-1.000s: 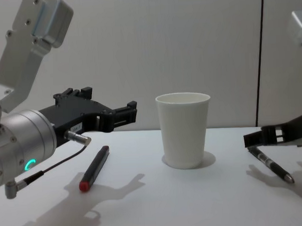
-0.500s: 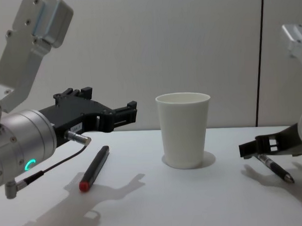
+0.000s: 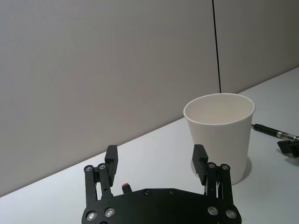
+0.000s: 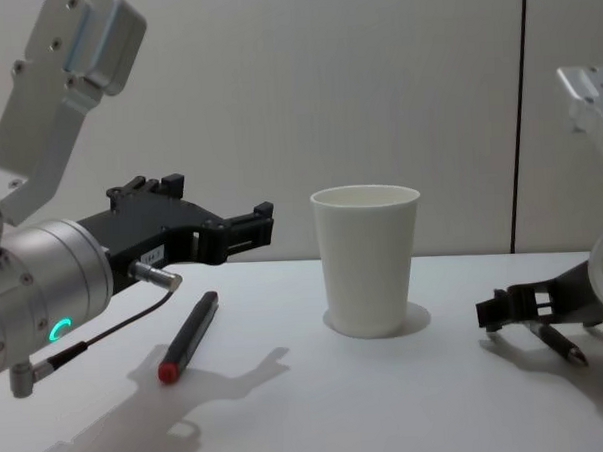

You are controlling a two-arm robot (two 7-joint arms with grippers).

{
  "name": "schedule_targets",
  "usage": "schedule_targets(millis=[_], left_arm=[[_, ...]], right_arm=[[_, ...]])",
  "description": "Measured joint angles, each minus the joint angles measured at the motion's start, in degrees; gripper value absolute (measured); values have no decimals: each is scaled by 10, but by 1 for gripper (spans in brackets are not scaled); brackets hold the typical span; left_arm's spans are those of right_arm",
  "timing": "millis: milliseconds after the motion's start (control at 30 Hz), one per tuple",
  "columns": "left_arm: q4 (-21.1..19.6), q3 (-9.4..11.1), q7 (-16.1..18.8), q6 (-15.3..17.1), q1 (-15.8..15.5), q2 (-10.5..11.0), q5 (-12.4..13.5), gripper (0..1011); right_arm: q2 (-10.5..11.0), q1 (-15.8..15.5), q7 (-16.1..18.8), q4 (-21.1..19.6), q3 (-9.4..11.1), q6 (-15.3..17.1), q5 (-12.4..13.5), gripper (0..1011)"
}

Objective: Place the pen into the pen holder.

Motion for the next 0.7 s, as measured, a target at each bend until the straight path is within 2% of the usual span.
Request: schedule_targets(millis=[500,700], left_arm=[[0,0,0,0,0,0,0,1004],[0,0,0,0,0,0,0,1004]], right_arm=[[-6,-1,-1,6,4,-1,-3,1000],[-7,-2,-2,7,4,-1,-4,895]])
